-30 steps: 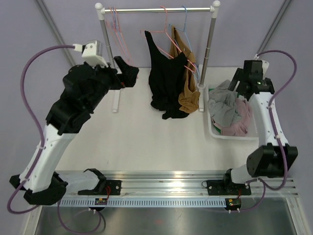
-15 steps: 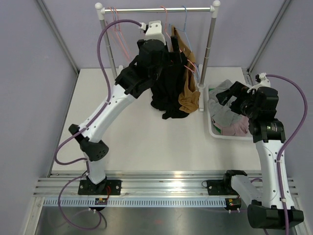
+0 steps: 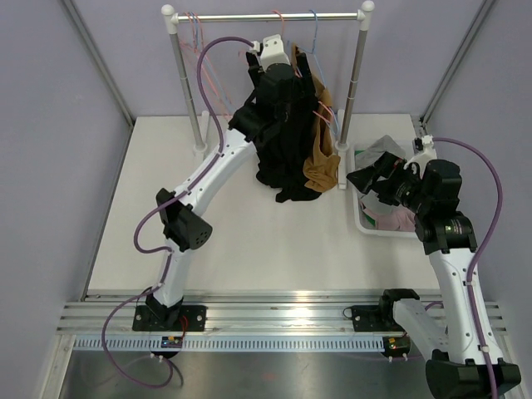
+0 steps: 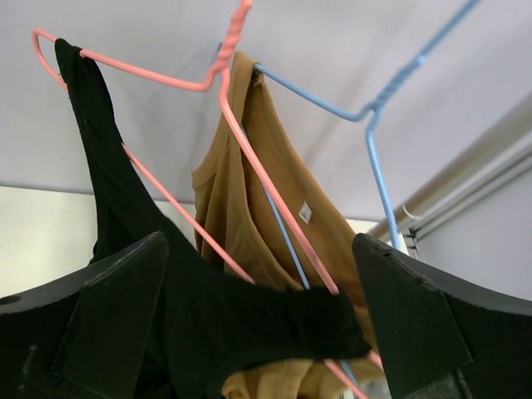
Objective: Remove the tank top from the hanger
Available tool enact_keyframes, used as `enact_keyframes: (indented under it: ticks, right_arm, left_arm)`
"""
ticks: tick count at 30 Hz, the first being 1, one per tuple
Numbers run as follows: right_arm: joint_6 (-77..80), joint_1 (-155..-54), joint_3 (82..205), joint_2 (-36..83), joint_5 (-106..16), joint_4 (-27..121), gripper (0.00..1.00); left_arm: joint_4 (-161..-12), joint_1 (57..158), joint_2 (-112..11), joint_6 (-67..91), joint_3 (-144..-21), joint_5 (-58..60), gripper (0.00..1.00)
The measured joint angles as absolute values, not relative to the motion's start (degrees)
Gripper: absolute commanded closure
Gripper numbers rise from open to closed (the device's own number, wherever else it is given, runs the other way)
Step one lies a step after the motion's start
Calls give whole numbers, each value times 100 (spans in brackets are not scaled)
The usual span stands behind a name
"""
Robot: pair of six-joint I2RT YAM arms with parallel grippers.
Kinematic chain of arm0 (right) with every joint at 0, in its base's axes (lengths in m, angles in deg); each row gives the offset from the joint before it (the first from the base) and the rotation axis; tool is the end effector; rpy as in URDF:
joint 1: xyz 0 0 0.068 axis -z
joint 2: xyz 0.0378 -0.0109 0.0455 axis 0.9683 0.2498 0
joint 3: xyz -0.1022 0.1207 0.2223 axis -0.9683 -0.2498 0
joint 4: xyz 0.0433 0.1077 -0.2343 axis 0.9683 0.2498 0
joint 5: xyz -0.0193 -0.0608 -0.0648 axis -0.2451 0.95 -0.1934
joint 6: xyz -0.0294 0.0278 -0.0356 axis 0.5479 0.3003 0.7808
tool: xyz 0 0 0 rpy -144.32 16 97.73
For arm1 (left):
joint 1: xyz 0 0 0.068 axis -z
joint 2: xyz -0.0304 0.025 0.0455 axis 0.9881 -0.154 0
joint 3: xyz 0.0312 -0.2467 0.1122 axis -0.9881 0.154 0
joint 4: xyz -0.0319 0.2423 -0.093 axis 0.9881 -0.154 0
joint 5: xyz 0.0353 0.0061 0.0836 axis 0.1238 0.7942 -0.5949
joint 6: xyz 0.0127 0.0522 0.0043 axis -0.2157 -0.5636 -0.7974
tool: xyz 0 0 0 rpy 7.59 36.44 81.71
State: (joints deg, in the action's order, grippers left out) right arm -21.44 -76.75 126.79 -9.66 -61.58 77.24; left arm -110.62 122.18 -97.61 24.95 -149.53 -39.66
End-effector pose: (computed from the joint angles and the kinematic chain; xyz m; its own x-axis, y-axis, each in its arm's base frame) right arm 0.1714 0.0183 0.3784 -0.4932 0.4396 -0.7507 -0.1881 0.7887 0.5853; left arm 0.3778 -0.3037 0.4533 -0.1251 -0.3550 -0.9265 0.1097 0.9231 -0.3685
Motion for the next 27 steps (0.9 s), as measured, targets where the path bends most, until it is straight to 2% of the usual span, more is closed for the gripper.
enact_keyframes:
  ticks: [1,5,6,11,12,15,21,27]
  right_arm:
    - [-2142,-7742,12659,-949,-6193,7732,0]
    - [-2126,-7915,12657,-920,-6237,7735,1]
    - [-2124,-7946,12657,-920,-6241,7732,1]
    - [-2118,-8044,12657,-923,-6246,7732,0]
    - [-2118,-8048,12657,-923,-6244,7732,1]
    - [-2109,-8062,12657,-916,-6246,7730,0]
    - [-2052,-8086,12659,-870,-6246,7737,1]
    - [-2013,-8086,12661,-877,-6248,7737,0]
  left_arm:
    - [-11030,12187,-9853,2493,-15038,-3962,10]
    - [-10914,12060,-10117,2491,-15140,-3916,32]
    - [-10887,12030,-10150,2480,-15140,-3898,40]
    - [-10879,11894,-10163,2440,-15145,-3815,62]
    - [-10879,11870,-10161,2427,-15143,-3800,71]
    - [-10890,11818,-10104,2386,-15055,-3767,89]
    - [-11065,11741,-9838,2318,-14839,-3752,100]
    - [-11357,11711,-9330,2231,-14539,-3688,100]
